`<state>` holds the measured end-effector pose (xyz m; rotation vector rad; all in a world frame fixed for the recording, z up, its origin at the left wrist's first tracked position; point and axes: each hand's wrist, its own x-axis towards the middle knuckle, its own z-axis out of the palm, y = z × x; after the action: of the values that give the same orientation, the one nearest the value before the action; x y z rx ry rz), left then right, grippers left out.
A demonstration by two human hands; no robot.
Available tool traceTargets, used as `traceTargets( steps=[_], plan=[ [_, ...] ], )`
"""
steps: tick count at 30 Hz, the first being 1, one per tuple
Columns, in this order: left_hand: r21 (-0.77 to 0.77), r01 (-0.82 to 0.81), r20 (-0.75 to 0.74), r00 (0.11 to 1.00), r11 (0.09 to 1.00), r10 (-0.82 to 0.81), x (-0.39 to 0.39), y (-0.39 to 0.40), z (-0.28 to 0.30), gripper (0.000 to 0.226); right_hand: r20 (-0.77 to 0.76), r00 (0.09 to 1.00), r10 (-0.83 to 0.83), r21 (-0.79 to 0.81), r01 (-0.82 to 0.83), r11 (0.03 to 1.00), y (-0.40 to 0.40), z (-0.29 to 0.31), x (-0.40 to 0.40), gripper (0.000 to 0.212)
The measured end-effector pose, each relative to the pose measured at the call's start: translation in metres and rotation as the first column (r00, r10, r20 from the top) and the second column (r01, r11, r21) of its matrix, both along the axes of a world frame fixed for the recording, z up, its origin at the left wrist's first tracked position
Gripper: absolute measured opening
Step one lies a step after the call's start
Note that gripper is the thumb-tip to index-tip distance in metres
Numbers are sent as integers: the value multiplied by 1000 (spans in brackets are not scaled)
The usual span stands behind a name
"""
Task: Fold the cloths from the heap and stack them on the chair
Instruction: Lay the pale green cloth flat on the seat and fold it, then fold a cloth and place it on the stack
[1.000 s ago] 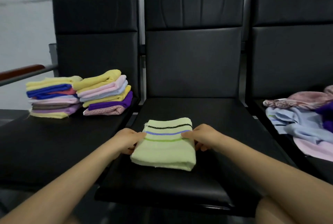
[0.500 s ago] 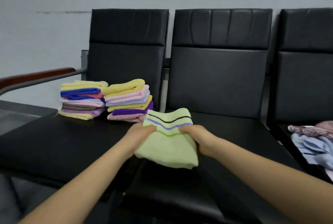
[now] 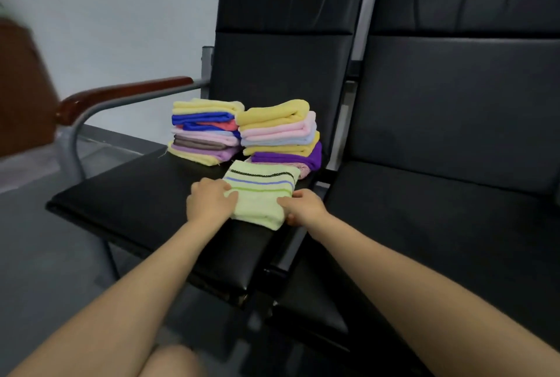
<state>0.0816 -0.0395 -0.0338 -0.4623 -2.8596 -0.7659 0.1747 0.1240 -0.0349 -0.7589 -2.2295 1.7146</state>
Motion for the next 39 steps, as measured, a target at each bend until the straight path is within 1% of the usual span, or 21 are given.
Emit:
traceTargets(
  steps=[2,3,5,7,11,13,15,19,21,22,24,25,28,30,31,33,34,35,37,38,39],
  plan=[
    [-10,-3,-112,994,1000,2,7,6,6,31,-40,999,5,-44,-7,999,9,6,11,15],
    [-4,20,-149,989,1000,-20,15,13,11,28,-59,998,-5,-62,2,998,16,11,21,25],
    [29,96,-194,977,995,-89,35,27,18,24,-80,997,-23,-61,18,998,33,21,42,34],
    [89,199,-199,964,976,-179,62,45,26,22,-75,996,-42,-16,41,999,53,32,69,30],
    [178,430,-80,903,885,-422,129,102,47,21,-60,989,-134,61,138,989,107,48,147,18],
    [237,514,-7,850,824,-527,170,141,58,20,-79,965,-249,59,254,965,139,50,196,9],
    [343,539,99,794,769,-600,202,167,64,22,-90,931,-353,61,359,931,166,44,231,5],
    [518,530,341,592,672,-730,291,235,60,23,-83,830,-552,147,558,817,225,37,329,13],
    [561,489,436,511,668,-741,323,256,52,23,-112,792,-601,161,611,775,246,35,361,21],
    [569,500,463,461,653,-757,345,275,49,22,-139,751,-645,167,660,733,259,35,388,25],
    [576,511,487,412,638,-770,365,293,42,20,-162,697,-699,260,713,651,270,36,414,27],
    [579,541,481,377,610,-791,385,314,39,19,-182,643,-744,342,750,566,280,39,442,24],
    [607,568,453,327,556,-829,423,355,39,16,-277,519,-809,515,791,331,297,54,497,18],
    [624,581,438,294,523,-850,449,382,41,18,-341,428,-837,532,822,203,316,61,533,21],
    [633,579,435,282,513,-855,460,395,40,19,-349,386,-854,517,839,168,327,64,547,23],
    [664,543,454,253,514,-854,483,415,35,17,-266,332,-905,492,854,169,353,67,568,33],
    [680,519,467,237,518,-852,492,421,32,18,-205,333,-920,461,862,210,362,67,573,38],
    [691,502,477,224,520,-850,501,428,28,20,-153,351,-924,404,875,266,371,65,574,40],
    [712,471,483,212,521,-850,510,431,21,23,-65,428,-901,315,866,388,380,59,568,34],
    [719,464,482,205,518,-852,511,431,19,23,-33,456,-889,340,842,419,382,55,563,31],
    [727,454,481,198,515,-854,511,430,20,23,-24,459,-888,384,825,415,386,52,558,30]
  ],
)
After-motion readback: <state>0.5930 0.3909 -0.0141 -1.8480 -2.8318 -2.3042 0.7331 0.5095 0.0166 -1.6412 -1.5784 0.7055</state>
